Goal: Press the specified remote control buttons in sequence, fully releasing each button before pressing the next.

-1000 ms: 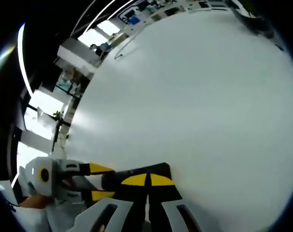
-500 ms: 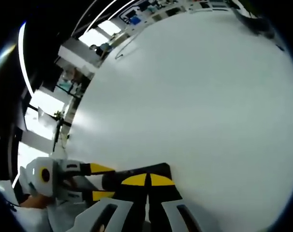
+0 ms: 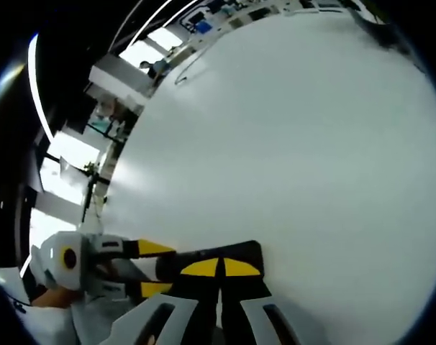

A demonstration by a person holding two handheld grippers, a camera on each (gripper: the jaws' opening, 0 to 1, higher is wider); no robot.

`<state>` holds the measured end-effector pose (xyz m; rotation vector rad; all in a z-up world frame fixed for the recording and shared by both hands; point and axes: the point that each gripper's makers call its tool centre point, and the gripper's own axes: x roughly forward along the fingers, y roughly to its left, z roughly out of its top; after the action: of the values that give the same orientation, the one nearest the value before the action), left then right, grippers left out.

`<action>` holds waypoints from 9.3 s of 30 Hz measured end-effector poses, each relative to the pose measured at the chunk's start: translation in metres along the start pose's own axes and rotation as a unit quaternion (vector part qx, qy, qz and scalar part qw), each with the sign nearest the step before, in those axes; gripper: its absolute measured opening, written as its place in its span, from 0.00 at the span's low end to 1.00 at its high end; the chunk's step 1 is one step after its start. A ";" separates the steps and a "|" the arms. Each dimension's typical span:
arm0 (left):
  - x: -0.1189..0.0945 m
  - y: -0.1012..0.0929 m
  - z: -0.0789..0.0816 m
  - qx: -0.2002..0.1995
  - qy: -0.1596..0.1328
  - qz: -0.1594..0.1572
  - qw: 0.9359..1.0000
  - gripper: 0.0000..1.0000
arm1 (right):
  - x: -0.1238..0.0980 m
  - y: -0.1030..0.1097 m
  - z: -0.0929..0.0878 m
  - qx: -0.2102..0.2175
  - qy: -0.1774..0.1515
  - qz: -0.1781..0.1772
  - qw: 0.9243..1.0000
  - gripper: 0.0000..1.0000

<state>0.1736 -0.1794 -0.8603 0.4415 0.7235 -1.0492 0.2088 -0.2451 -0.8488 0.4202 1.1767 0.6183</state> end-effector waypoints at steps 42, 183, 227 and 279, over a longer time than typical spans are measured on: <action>0.002 0.000 0.001 0.000 -0.004 0.000 1.000 0.25 | 0.002 0.000 -0.002 -0.089 0.003 -0.030 0.996 0.00; 0.005 -0.009 0.005 0.017 -0.018 -0.013 1.000 0.25 | 0.006 0.016 -0.020 0.017 0.049 0.040 0.998 0.00; 0.005 -0.008 0.005 0.032 -0.003 -0.006 0.999 0.24 | 0.007 0.019 -0.021 -0.048 0.050 0.009 0.998 0.00; 0.005 -0.007 0.005 0.021 -0.011 -0.015 1.000 0.25 | -0.004 0.005 -0.029 0.004 0.078 -0.008 0.997 0.00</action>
<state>0.1701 -0.1889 -0.8607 0.4547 0.6911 -1.0970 0.1792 -0.2442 -0.8531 0.3734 1.3310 0.6418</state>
